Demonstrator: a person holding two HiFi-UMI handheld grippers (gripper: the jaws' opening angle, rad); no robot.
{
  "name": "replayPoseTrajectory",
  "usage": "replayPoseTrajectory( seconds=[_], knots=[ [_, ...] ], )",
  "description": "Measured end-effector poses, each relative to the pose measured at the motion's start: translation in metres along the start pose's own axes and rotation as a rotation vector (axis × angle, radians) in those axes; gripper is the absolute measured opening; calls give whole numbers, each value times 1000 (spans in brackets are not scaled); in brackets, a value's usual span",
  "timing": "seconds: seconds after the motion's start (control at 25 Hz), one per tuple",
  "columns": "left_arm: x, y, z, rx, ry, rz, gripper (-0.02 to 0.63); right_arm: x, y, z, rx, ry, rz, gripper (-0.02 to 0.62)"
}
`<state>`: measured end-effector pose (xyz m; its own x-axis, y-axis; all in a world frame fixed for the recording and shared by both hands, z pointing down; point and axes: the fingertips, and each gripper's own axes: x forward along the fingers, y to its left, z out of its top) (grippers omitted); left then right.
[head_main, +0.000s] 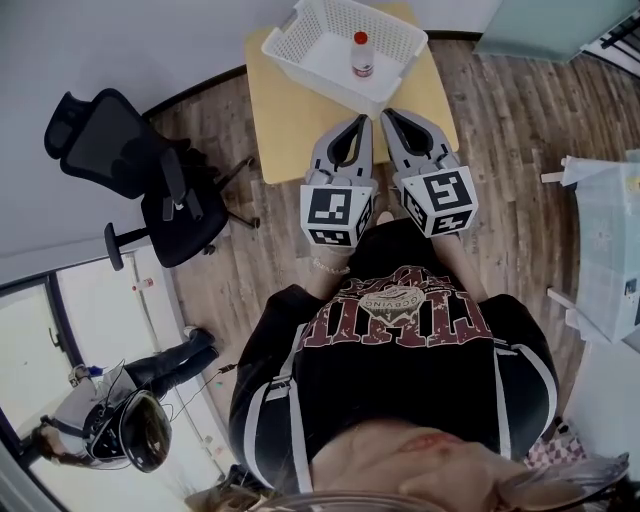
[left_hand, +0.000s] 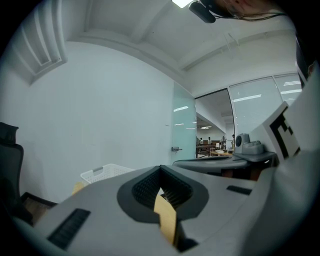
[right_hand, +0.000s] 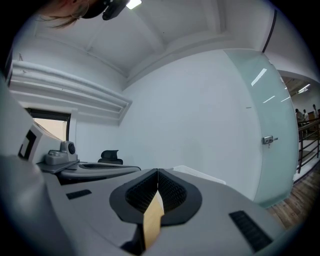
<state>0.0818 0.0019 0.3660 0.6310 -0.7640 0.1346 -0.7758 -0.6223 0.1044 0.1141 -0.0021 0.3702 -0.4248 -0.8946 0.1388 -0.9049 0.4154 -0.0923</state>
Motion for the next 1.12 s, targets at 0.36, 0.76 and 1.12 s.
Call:
replayPoseTrajectory(
  seconds=[0.36, 0.76, 1.12],
  knots=[
    [12, -5, -8, -9, 11, 31, 46, -2, -16, -5, -4, 13, 21, 18],
    [26, 0, -6, -3, 18, 12, 46, 6, -27, -3, 3, 10, -5, 17],
    [45, 10, 0, 9, 24, -27, 46, 25, -39, 0, 6, 11, -39, 17]
  ],
)
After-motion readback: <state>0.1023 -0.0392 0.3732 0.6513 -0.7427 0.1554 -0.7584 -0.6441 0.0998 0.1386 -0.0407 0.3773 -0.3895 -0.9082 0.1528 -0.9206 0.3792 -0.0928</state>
